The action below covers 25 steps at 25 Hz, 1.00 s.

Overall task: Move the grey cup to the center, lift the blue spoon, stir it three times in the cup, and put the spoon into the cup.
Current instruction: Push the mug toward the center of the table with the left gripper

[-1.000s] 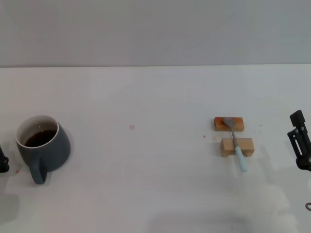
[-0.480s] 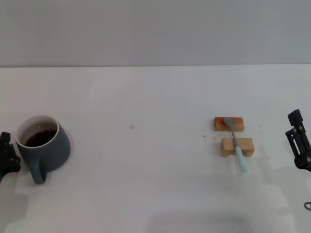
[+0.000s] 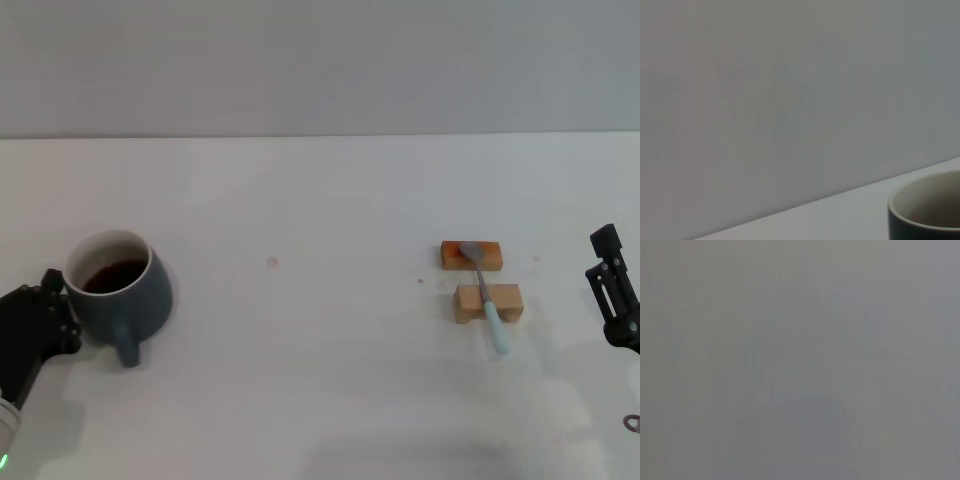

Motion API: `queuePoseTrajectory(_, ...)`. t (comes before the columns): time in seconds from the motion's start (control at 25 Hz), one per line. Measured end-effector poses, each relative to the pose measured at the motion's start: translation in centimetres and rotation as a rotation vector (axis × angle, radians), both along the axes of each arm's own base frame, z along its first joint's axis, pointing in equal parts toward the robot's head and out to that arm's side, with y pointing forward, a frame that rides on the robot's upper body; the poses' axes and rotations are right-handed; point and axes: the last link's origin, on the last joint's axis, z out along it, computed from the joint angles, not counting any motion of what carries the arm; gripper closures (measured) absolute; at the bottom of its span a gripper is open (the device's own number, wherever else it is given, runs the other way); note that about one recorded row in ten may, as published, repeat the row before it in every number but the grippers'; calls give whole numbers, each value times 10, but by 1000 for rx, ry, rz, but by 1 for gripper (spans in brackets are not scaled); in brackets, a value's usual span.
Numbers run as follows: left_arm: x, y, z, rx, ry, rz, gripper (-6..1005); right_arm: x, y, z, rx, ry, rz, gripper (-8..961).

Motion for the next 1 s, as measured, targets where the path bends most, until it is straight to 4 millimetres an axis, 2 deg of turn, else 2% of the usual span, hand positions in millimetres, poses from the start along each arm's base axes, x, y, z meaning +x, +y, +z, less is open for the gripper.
queuePoseTrajectory(0.36,13,0,-13,-48,-25,-46,1000,0,0,-1,-3,1,0,289)
queuePoseTrajectory(0.72,4,7,-2,-29,22,-26,1000,0,0,-1,-5,0,1,288)
queuePoseTrajectory(1.0,10,17,-5,-44,25,-44,1000,0,0,-1,-6,1,2,289)
